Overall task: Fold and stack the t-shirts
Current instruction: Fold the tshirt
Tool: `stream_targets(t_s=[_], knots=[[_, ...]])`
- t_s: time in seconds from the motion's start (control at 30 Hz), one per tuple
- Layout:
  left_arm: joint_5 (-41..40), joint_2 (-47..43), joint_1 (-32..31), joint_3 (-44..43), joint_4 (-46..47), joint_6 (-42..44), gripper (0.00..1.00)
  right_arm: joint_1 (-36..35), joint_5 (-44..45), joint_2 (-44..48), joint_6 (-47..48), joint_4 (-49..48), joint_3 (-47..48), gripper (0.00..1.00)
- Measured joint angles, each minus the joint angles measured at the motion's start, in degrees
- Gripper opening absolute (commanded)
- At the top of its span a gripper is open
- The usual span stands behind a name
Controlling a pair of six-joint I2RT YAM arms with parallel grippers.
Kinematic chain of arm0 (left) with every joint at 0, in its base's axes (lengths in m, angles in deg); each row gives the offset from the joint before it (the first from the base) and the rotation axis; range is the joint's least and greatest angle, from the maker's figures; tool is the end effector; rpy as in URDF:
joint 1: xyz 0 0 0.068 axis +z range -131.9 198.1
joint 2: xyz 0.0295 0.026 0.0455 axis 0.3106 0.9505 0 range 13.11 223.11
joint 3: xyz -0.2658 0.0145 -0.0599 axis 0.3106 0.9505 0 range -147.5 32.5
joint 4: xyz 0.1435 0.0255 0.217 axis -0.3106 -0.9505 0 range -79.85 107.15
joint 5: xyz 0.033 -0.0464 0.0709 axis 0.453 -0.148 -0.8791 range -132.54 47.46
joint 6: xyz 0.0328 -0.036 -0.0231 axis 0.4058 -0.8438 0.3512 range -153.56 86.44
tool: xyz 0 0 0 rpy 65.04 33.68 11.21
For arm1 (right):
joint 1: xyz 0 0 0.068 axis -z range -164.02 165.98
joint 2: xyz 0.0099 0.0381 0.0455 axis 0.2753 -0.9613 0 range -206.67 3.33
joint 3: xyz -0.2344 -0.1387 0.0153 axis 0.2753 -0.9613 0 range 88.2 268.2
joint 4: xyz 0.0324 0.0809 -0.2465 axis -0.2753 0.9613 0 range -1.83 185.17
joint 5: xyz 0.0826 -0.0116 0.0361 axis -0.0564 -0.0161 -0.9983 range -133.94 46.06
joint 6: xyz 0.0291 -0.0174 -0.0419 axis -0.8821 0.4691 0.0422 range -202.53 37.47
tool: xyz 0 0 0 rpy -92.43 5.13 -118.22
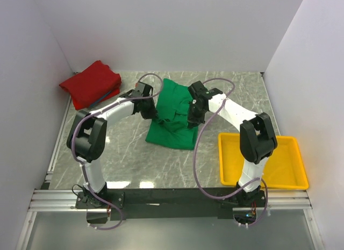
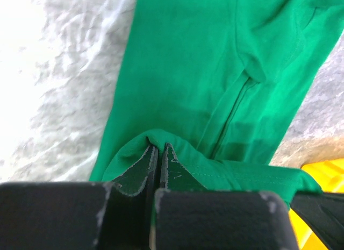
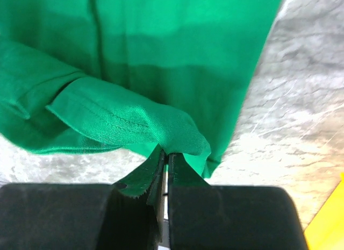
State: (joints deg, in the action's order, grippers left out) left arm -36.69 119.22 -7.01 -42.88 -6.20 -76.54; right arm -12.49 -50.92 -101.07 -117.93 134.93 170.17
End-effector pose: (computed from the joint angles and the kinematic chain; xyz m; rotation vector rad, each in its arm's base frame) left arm 0.3595 -0.1723 0.2050 -0.3638 2.5913 -0.5856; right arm 0.3266 0.1820 0.2290 0.1412 2.8633 0.4270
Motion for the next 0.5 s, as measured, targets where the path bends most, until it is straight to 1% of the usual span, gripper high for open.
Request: stream_targets(t_s=[0.27, 0.5], knots=[[2.9, 4.3, 1.8, -3.5, -0.7, 1.6, 0.01, 3.0, -1.1, -4.6, 1.7, 1.7, 3.0, 0.00], [4.0, 6.4, 2.4, -5.6, -1.2, 1.9, 0.01, 4.1, -1.3, -5.9, 2.3, 2.0, 3.7, 0.00]])
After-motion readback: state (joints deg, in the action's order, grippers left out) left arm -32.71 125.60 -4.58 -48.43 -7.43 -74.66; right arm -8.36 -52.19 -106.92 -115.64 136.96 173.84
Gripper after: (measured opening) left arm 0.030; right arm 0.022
